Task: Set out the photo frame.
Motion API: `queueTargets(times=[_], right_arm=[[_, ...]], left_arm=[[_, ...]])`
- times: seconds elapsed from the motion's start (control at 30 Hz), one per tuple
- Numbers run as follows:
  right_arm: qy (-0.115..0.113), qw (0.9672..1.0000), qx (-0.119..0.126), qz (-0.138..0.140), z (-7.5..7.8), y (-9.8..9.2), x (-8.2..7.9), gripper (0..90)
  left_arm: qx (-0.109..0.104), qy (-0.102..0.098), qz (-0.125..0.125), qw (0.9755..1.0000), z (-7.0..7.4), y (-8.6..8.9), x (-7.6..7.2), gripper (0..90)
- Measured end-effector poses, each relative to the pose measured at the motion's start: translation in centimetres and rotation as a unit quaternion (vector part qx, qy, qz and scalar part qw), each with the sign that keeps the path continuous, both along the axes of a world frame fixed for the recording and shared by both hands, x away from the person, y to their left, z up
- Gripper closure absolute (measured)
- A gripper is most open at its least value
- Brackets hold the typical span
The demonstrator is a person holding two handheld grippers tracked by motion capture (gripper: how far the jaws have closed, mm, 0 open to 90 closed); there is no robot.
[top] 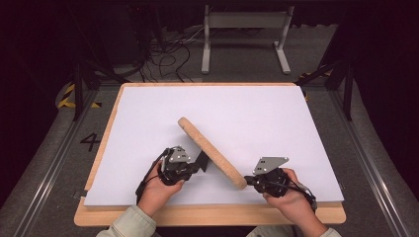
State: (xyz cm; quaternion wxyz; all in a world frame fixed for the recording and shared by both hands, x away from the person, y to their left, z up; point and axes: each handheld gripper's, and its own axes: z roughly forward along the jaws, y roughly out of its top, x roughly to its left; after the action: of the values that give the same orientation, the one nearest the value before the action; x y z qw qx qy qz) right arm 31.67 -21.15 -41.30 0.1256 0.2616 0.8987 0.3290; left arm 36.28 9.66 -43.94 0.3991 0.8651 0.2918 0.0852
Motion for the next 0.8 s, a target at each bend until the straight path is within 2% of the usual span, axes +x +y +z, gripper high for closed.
queueTargets(times=[0.23, 0.43, 0.53, 0.6, 0.67, 0.8], right_arm=[[0.011, 0.9991, 0.006, 0.041, -0.1, 1.8, -1.2, 90.0], [0.02, 0.997, 0.02, 0.072, -0.4, 2.8, -1.7, 90.0], [0.02, 0.9967, 0.017, 0.077, -0.3, 2.8, -1.7, 90.0], [0.026, 0.9964, 0.003, 0.081, 0.1, 2.4, -1.7, 90.0], [0.029, 0.9957, 0.004, 0.088, 0.5, 2.0, -1.8, 90.0], [0.026, 0.9928, -0.001, 0.117, 1.2, 2.1, -2.7, 90.0]], left_arm=[[-0.003, 0.003, -0.003, 1.0, 0.1, 0.5, -0.2, 83.6], [-0.008, 0.01, -0.022, 0.9997, 0.2, 0.1, -0.6, 84.8], [-0.007, 0.011, -0.029, 0.9995, 0.2, -0.2, -0.7, 85.3], [-0.006, 0.012, -0.03, 0.9995, 0.2, -0.2, -0.7, 85.5], [-0.009, 0.013, -0.027, 0.9995, 0.2, -0.1, -0.7, 85.5], [-0.011, 0.013, -0.025, 0.9995, 0.2, 0.1, -0.6, 85.5]])
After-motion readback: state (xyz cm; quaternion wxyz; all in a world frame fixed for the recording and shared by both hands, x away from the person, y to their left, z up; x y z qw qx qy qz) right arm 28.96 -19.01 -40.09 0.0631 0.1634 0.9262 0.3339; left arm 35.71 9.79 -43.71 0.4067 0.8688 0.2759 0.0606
